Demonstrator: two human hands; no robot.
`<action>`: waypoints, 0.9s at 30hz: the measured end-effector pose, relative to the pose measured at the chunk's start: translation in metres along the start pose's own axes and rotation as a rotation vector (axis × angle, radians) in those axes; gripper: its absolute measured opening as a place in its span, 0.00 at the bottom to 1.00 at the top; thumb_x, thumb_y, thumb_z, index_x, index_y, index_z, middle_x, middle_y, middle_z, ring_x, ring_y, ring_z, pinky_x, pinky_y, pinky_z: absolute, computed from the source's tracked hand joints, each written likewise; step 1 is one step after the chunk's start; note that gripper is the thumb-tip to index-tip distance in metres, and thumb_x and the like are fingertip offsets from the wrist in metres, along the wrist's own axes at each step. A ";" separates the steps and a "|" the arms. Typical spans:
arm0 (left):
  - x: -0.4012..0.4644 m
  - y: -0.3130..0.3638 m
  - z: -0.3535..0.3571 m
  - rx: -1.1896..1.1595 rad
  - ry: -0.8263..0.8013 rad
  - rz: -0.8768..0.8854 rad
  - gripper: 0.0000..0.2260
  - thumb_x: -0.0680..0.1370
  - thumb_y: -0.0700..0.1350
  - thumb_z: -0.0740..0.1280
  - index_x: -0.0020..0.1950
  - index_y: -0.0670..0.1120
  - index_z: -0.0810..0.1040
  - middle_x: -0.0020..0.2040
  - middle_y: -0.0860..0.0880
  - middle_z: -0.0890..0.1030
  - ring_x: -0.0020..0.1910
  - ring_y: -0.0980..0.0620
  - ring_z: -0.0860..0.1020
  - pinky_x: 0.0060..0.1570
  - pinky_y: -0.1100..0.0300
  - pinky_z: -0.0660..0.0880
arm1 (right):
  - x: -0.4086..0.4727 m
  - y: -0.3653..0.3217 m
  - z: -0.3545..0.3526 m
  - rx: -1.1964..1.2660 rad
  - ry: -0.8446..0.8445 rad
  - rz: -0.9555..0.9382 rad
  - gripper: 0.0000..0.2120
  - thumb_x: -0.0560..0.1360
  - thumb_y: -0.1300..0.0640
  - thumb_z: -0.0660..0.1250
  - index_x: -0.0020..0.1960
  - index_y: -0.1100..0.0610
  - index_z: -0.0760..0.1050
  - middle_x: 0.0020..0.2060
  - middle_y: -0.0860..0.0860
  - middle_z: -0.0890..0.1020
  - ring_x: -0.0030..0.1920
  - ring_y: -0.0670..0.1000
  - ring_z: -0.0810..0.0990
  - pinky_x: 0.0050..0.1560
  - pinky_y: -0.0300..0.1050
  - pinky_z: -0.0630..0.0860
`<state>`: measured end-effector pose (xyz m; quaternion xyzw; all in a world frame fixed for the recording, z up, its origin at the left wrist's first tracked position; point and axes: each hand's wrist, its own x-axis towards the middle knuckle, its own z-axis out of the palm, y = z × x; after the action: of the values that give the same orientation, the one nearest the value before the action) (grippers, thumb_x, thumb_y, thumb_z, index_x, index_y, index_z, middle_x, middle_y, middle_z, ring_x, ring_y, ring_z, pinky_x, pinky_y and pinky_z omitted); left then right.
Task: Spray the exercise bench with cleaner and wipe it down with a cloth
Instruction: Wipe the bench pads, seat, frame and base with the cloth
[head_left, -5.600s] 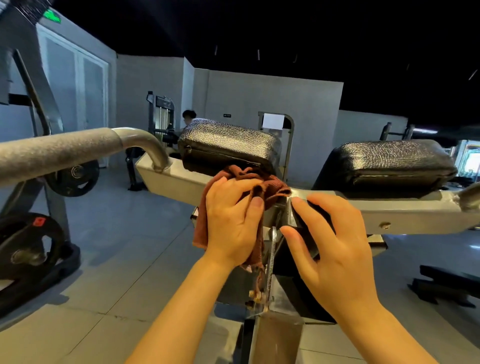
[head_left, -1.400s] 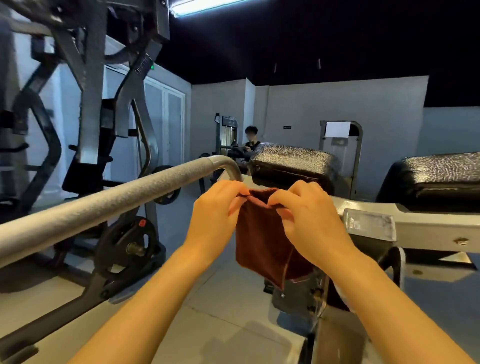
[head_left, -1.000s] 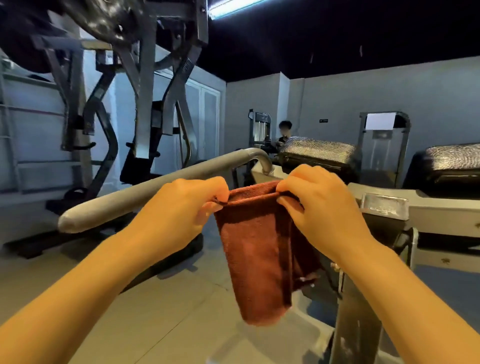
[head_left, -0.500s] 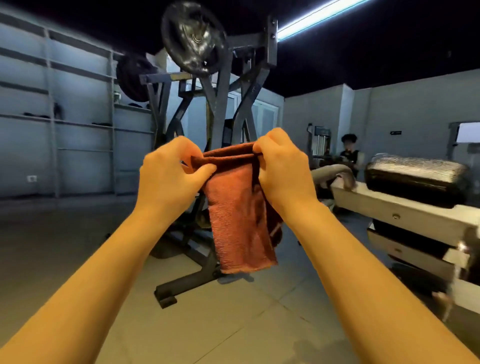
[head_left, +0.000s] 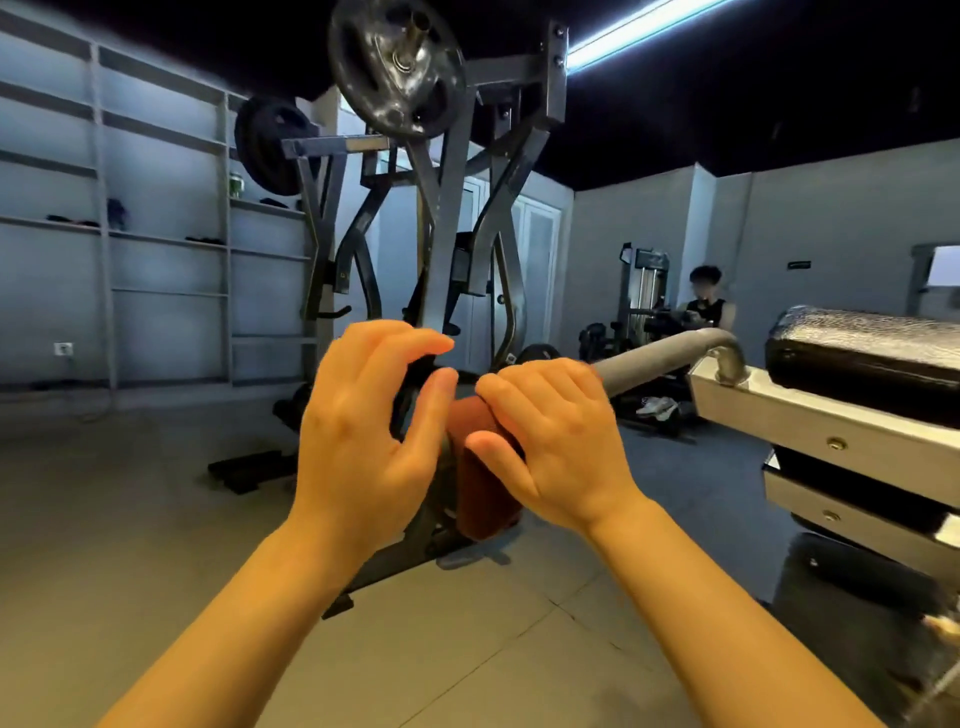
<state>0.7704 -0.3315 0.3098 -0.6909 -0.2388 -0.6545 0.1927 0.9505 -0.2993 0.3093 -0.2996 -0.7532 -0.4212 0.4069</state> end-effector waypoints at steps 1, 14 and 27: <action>-0.001 0.000 0.005 0.024 -0.014 0.054 0.11 0.79 0.45 0.62 0.56 0.41 0.78 0.51 0.48 0.77 0.52 0.52 0.73 0.54 0.60 0.69 | -0.004 0.013 -0.001 -0.001 0.017 0.034 0.27 0.82 0.39 0.49 0.54 0.57 0.78 0.48 0.51 0.81 0.49 0.55 0.77 0.54 0.53 0.69; 0.004 -0.006 0.039 -0.184 -0.213 -0.072 0.17 0.81 0.57 0.52 0.70 0.61 0.62 0.67 0.70 0.63 0.69 0.69 0.61 0.68 0.72 0.56 | -0.021 0.178 -0.011 -0.306 -0.187 0.560 0.19 0.75 0.51 0.52 0.38 0.57 0.78 0.33 0.54 0.77 0.35 0.57 0.74 0.40 0.57 0.74; -0.011 -0.012 0.031 -0.026 -0.469 -0.022 0.25 0.81 0.66 0.45 0.77 0.62 0.53 0.76 0.62 0.59 0.76 0.61 0.56 0.72 0.69 0.52 | -0.026 0.034 0.020 0.125 0.144 0.055 0.22 0.82 0.43 0.50 0.57 0.55 0.76 0.51 0.52 0.80 0.54 0.54 0.75 0.65 0.51 0.63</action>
<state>0.7879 -0.3048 0.2963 -0.8238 -0.2760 -0.4813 0.1161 0.9829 -0.2692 0.2938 -0.2633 -0.7384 -0.3824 0.4892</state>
